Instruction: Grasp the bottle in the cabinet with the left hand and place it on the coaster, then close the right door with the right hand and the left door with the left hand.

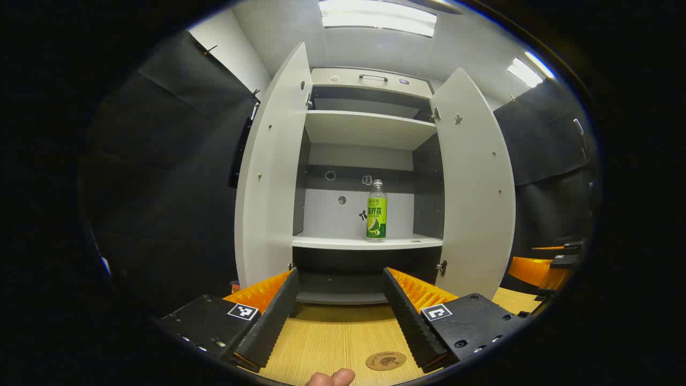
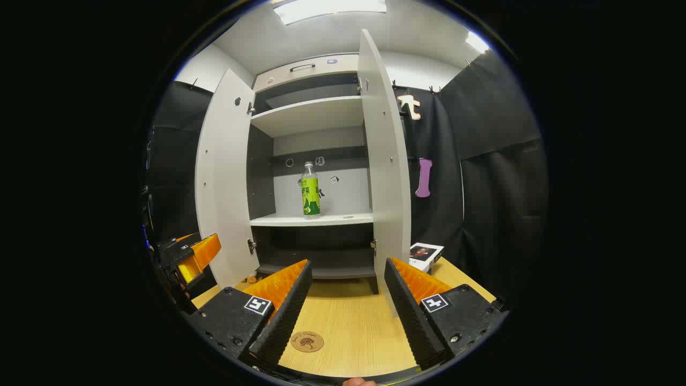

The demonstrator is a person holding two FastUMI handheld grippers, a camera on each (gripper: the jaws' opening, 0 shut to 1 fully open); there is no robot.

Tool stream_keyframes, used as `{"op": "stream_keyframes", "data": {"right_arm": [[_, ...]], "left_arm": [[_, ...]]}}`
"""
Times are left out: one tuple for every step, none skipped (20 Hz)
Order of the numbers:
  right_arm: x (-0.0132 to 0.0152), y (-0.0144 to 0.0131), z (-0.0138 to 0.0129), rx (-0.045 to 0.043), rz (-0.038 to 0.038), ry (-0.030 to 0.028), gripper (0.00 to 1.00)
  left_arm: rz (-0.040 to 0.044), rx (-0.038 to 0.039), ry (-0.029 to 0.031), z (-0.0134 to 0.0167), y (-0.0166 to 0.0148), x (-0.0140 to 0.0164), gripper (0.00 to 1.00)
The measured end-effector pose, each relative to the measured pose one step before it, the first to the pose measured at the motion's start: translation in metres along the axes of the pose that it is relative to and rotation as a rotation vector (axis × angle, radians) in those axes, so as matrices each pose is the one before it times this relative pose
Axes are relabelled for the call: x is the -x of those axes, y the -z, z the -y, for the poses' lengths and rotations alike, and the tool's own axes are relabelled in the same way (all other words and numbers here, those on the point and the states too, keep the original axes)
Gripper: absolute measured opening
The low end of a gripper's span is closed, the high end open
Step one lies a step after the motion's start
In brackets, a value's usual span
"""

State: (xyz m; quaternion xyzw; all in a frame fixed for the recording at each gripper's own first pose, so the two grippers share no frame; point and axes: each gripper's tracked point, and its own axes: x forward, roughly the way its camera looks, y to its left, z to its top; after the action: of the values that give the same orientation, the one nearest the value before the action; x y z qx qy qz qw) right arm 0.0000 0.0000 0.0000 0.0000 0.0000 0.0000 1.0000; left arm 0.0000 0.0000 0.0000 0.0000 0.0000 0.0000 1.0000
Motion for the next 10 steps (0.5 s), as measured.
{"op": "stream_keyframes", "data": {"right_arm": [[0.00009,-0.00022,0.00020,0.00286,0.00118,0.00046,0.84],[-0.00012,-0.00054,0.00008,0.00324,0.00169,0.00124,0.84],[0.00078,0.00008,-0.00044,0.00209,0.00115,0.00009,0.84],[0.00000,-0.00053,-0.00066,0.00075,0.00146,-0.00002,0.84],[-0.00001,-0.00050,0.00035,0.00028,0.00182,-0.00127,0.84],[0.00007,-0.00024,0.00007,0.00056,-0.00014,0.00006,0.84],[0.00035,0.00050,-0.00002,-0.00060,0.00017,-0.00077,0.84],[-0.00024,0.00045,-0.00021,-0.00216,0.00096,-0.00177,0.84],[-0.00001,-0.00043,0.00008,-0.00134,-0.00089,-0.00101,0.84],[-0.00001,0.00028,-0.00003,0.00032,0.00033,-0.00134,0.84]], "left_arm": [[-0.00071,0.00138,-0.00115,-0.00121,0.00032,-0.00037,0.95],[-0.00112,0.00081,-0.00208,-0.00040,0.00008,-0.00121,0.95],[-0.00148,0.00075,-0.00029,-0.00053,0.00035,-0.00017,0.95],[-0.00130,0.00076,0.00042,0.00017,0.00112,0.00001,0.95],[-0.00024,0.00030,0.00049,0.00033,-0.00015,0.00029,0.95],[-0.00145,-0.00030,0.00135,0.00028,0.00046,-0.00061,0.94],[-0.00089,-0.00143,0.00108,0.00000,-0.00036,-0.00045,0.95],[0.00046,-0.00196,0.00039,-0.00006,-0.00001,-0.00050,0.95],[0.00065,-0.00233,-0.00015,-0.00013,-0.00009,-0.00044,0.94],[-0.00047,-0.00167,0.00010,-0.00029,-0.00009,0.00020,0.95]]}}
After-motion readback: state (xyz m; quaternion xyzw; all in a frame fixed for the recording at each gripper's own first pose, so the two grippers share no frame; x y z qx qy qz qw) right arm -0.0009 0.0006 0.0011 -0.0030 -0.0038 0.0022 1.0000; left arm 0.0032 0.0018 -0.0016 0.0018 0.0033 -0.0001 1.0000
